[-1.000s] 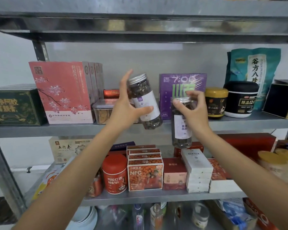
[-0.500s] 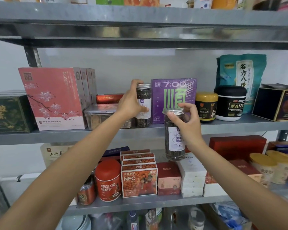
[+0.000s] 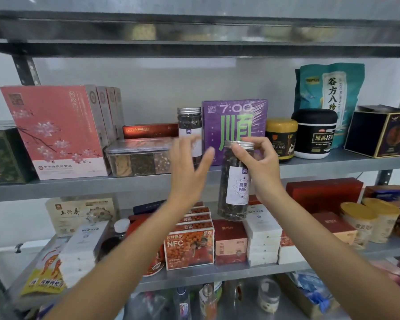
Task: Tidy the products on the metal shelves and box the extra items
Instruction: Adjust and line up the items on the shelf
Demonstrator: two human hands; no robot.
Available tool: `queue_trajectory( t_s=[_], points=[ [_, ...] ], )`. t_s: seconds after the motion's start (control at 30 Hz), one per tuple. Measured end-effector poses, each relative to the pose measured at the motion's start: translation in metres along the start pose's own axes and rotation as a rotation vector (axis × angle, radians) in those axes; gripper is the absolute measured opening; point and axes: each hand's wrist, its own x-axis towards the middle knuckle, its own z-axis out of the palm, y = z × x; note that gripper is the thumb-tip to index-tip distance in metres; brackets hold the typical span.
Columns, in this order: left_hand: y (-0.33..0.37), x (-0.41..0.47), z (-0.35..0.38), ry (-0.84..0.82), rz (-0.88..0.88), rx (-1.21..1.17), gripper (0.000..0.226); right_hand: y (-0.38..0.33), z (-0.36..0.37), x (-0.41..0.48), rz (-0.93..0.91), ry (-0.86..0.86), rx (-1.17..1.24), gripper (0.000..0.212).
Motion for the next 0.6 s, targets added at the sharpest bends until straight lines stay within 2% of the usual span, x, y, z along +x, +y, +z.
queue_trajectory(
  t_s=[0.07, 0.13, 0.2, 0.3, 0.37, 0.43, 0.53, 0.6],
  points=[
    [0.013, -0.033, 0.012, -0.225, -0.38, -0.278, 0.052, 0.0, 0.004, -0.002, 0.017, 0.042, 0.001, 0.031],
    [0.02, -0.051, 0.02, -0.413, -0.76, -0.495, 0.071, 0.0, 0.009, -0.002, 0.057, 0.101, -0.047, 0.035],
    [0.024, -0.057, 0.021, -0.528, -1.003, -0.757, 0.081, 0.001, 0.01, -0.001, 0.182, 0.099, -0.107, 0.041],
    [0.031, -0.061, 0.016, -0.538, -1.256, -0.947, 0.076, 0.004, 0.002, 0.001, 0.505, -0.007, -0.159, 0.041],
    [0.036, -0.064, 0.012, -0.537, -1.464, -1.122, 0.076, 0.008, -0.009, 0.0, 0.726, -0.098, -0.004, 0.039],
    [0.041, -0.066, 0.008, -0.536, -1.596, -1.32, 0.074, 0.015, -0.018, -0.006, 0.908, -0.17, 0.233, 0.045],
    [0.047, -0.074, 0.009, -0.516, -1.677, -1.468, 0.071, 0.03, -0.024, -0.02, 1.024, -0.222, 0.423, 0.054],
    [0.049, -0.079, 0.01, -0.524, -1.665, -1.465, 0.072, 0.038, -0.023, -0.028, 1.034, -0.201, 0.478, 0.058]
  ],
)
